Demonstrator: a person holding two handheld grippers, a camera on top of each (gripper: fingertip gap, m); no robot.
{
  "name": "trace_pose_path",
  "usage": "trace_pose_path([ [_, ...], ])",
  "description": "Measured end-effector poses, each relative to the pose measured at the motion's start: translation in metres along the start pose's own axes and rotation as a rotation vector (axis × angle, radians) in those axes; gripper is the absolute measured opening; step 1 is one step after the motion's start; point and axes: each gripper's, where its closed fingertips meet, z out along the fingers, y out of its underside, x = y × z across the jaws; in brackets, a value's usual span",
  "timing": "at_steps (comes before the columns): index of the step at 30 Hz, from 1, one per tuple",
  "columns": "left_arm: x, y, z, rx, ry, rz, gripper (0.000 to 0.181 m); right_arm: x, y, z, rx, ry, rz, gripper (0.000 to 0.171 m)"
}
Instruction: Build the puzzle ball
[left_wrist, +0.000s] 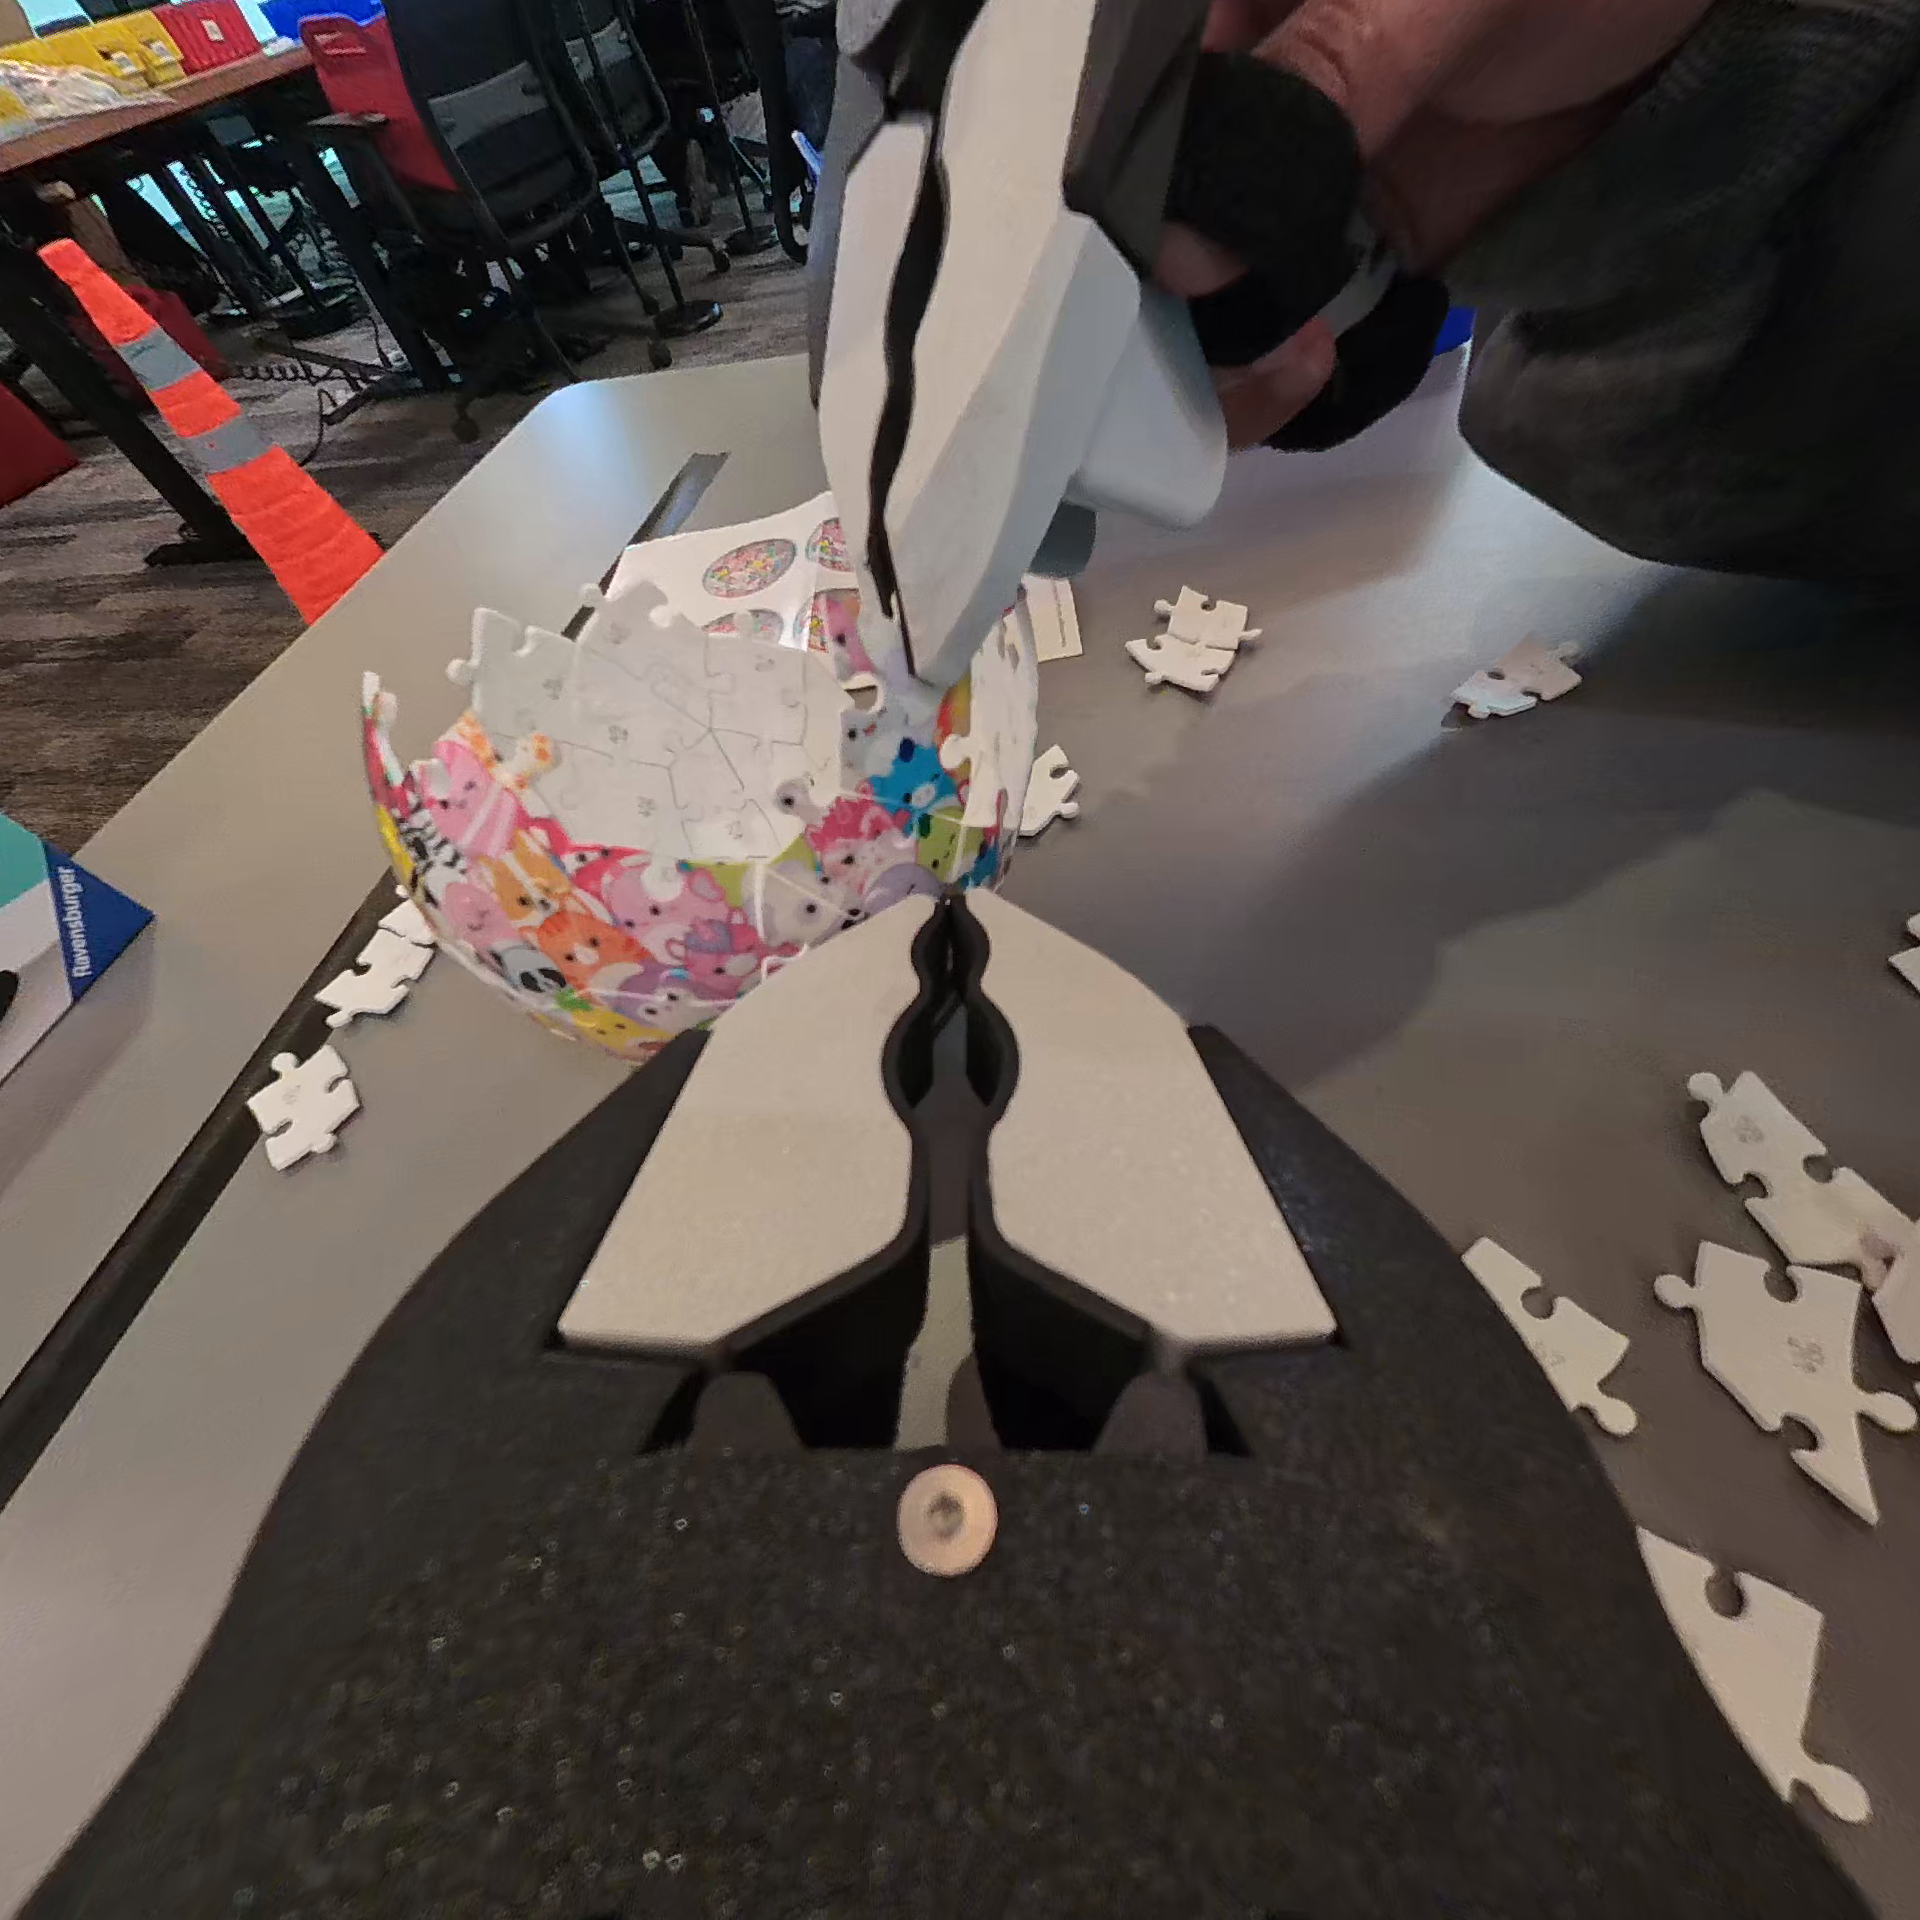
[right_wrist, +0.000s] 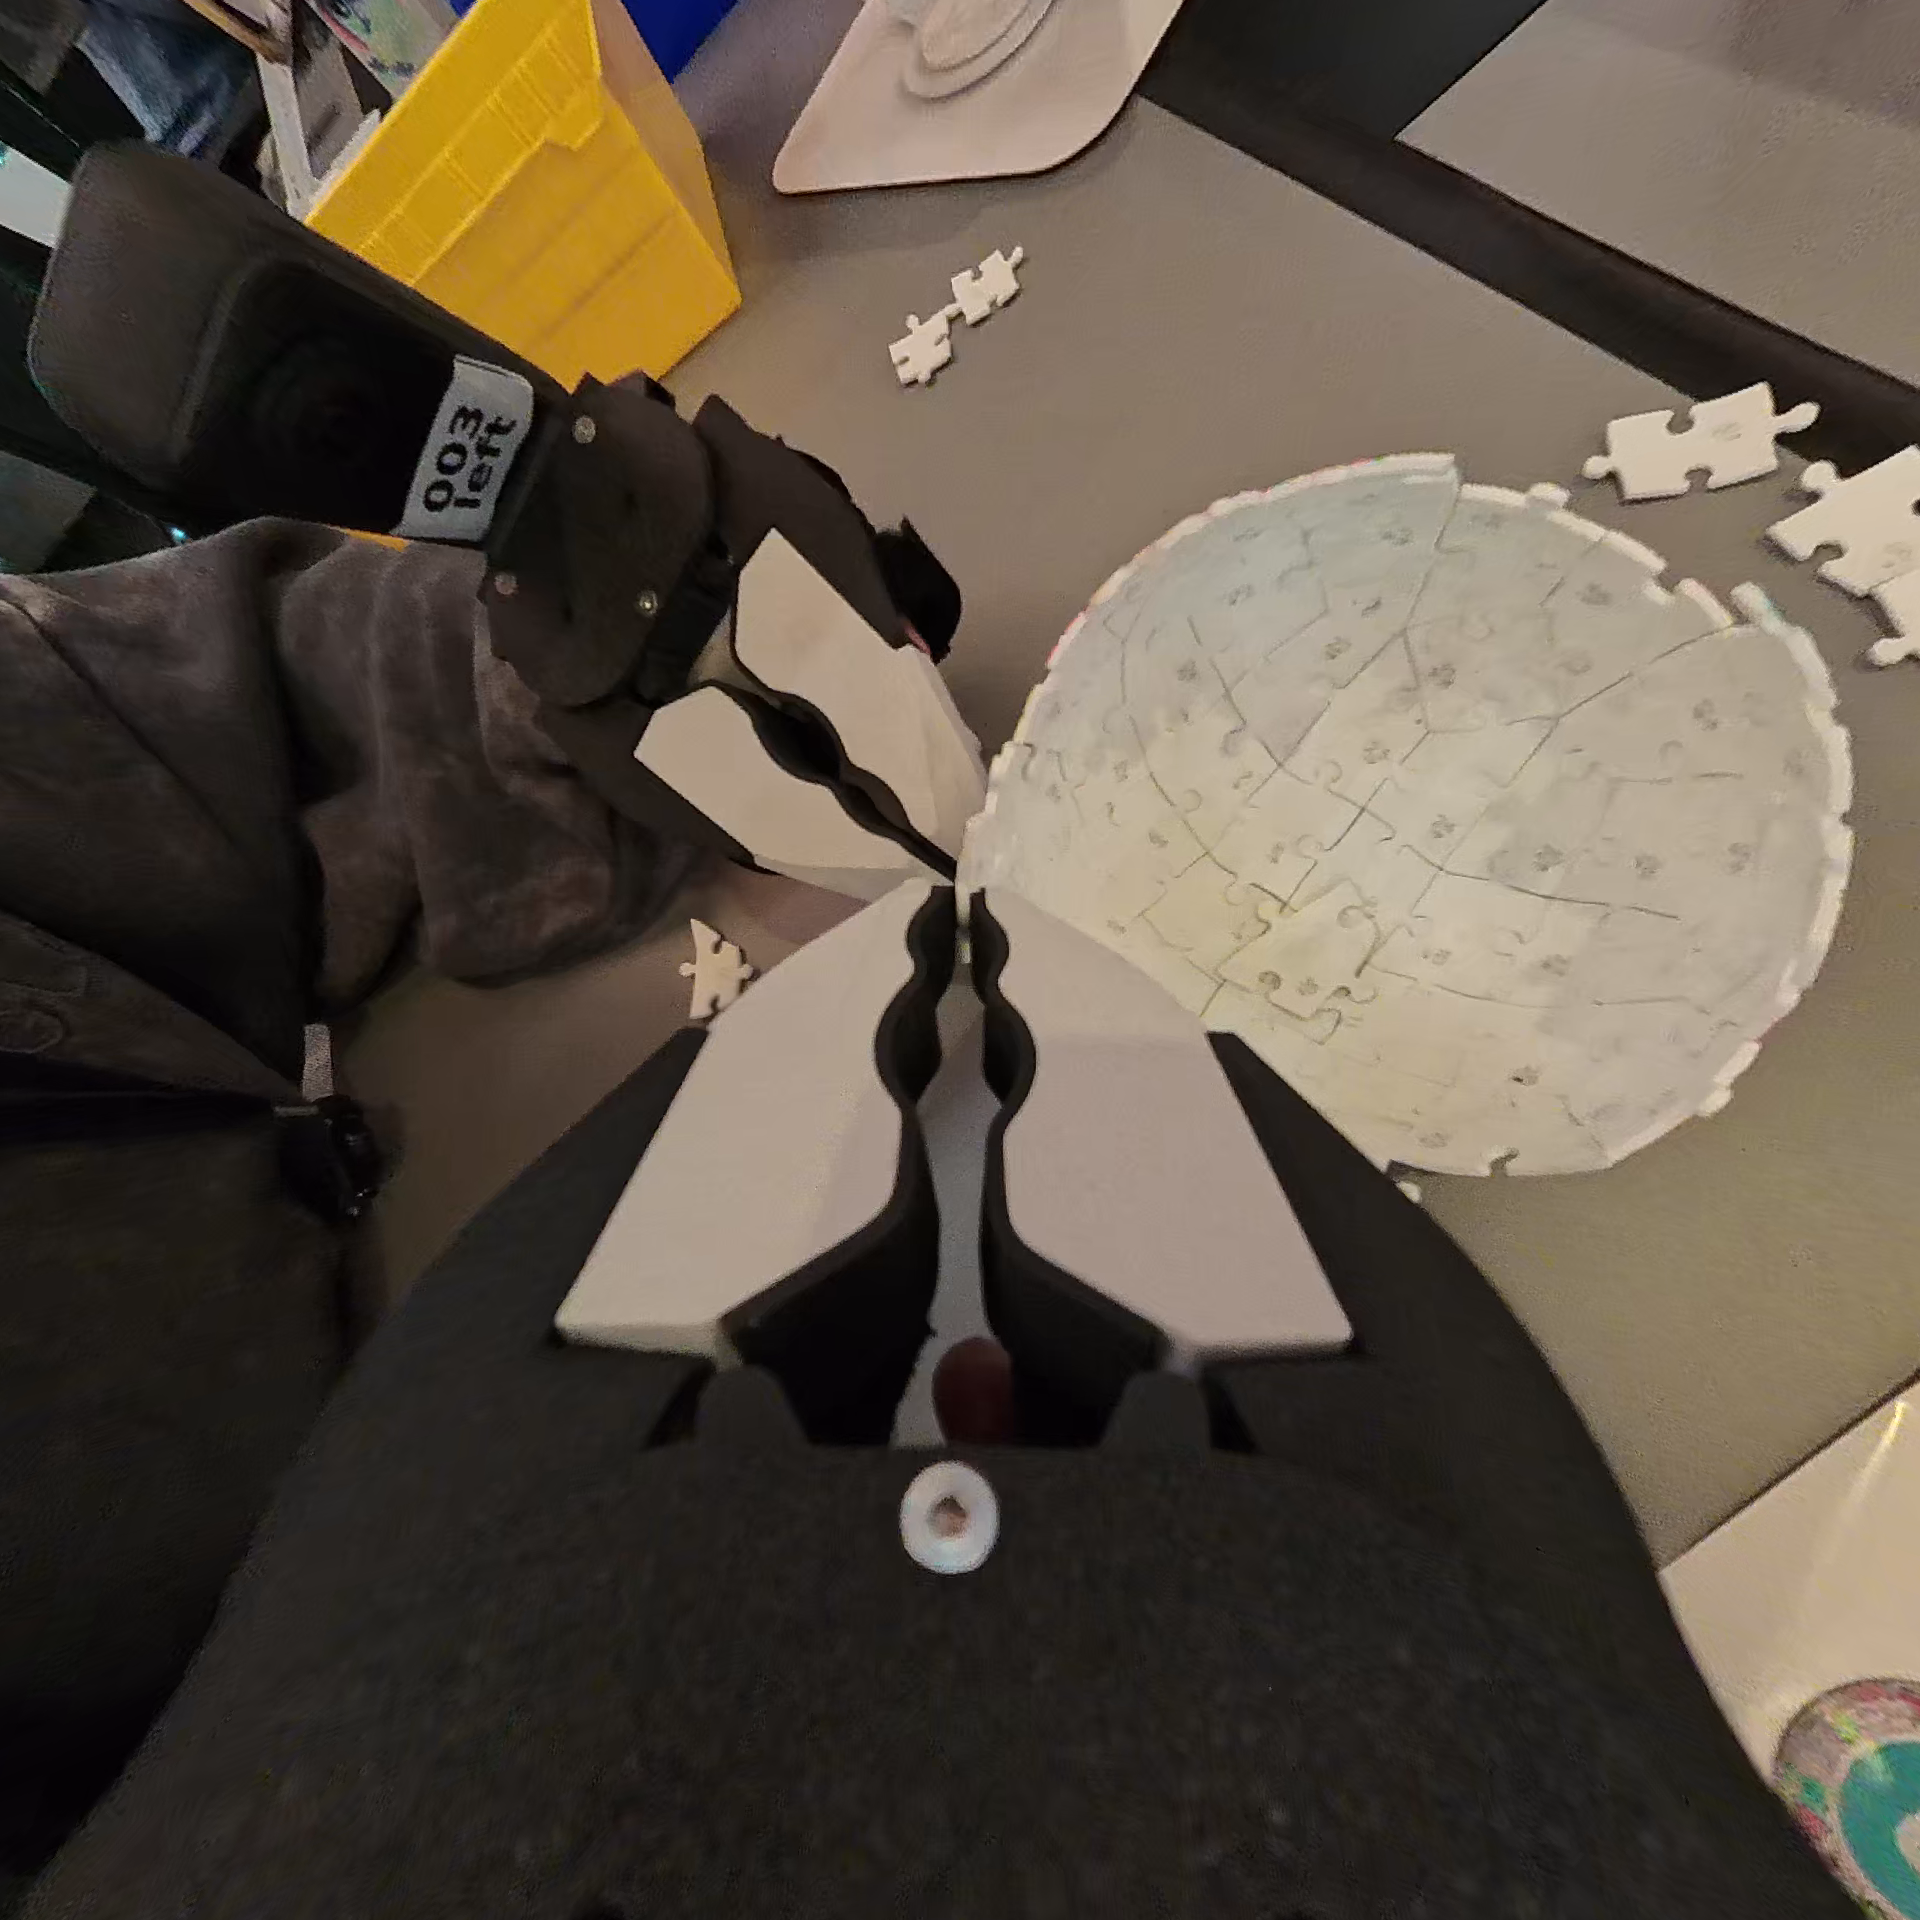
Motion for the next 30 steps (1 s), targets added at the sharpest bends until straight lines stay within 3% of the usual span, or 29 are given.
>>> trace_pose_path([
  [15,-0.001,0.0,-0.002,0.009,0.014,-0.027,0.0,-0.002,0.0,0.004,0.019,-0.07,0.054,0.003],
  [30,-0.002,0.001,-0.01,0.025,0.018,-0.063,0.0,-0.009,-0.013,-0.014,-0.015,0.063,-0.096,0.029],
])
